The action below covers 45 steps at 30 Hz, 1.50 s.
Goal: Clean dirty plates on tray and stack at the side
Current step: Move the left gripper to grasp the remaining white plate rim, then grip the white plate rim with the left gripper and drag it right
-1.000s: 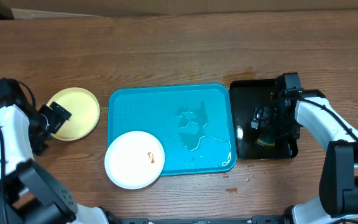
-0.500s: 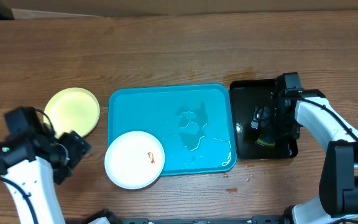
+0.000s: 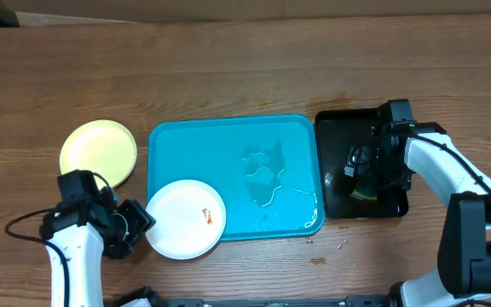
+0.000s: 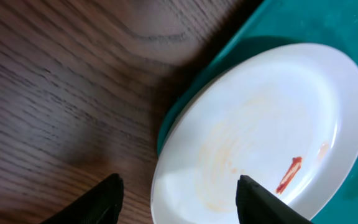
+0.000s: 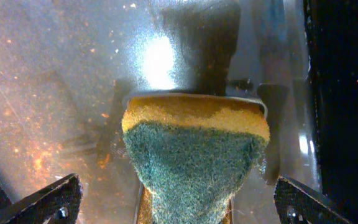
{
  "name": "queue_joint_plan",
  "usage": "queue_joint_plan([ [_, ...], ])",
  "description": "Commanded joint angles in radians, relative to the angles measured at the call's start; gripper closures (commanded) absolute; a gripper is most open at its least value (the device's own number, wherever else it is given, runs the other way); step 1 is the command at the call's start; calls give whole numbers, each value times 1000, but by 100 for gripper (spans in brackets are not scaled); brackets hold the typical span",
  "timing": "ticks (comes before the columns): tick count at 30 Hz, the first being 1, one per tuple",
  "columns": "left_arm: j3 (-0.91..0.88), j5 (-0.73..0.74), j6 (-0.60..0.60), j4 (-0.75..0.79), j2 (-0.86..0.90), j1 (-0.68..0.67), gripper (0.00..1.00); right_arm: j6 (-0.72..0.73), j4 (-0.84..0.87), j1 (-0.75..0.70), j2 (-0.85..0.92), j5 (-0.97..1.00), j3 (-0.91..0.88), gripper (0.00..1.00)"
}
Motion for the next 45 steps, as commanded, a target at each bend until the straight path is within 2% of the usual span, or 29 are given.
queue_joint_plan([
  [1, -48, 24, -10, 40, -5, -32, 47, 1, 2, 1, -8, -1, 21, 0],
  [5, -60, 24, -11, 68, -4, -84, 56, 1, 2, 1, -8, -1, 21, 0],
  [13, -60, 23, -10, 105, 34, -185, 59, 1, 2, 1, -8, -1, 21, 0],
  [16, -60, 23, -10, 127, 71, -222, 68, 1, 2, 1, -8, -1, 21, 0],
  [21, -60, 28, -15, 166, 140, -286, 72, 1, 2, 1, -8, -1, 21, 0],
  [28, -27, 122, -29, 222, 190, -322, 77, 2, 2, 1, -8, -1, 21, 0],
  [35, 67, 186, -28, 224, 190, -348, 72, 1, 2, 1, -8, -1, 21, 0],
  [37, 134, 89, -26, 127, 190, -358, 67, 1, 2, 1, -8, -1, 21, 0],
  [39, 237, -92, -26, -35, 190, -357, 62, 2, 2, 1, -8, -1, 21, 0],
  [41, 319, -211, -30, -157, 190, -356, 59, 2, 2, 1, -8, -1, 21, 0],
  [45, 370, -251, -29, -262, 190, -344, 45, 1, 2, 1, -8, -1, 21, 0],
])
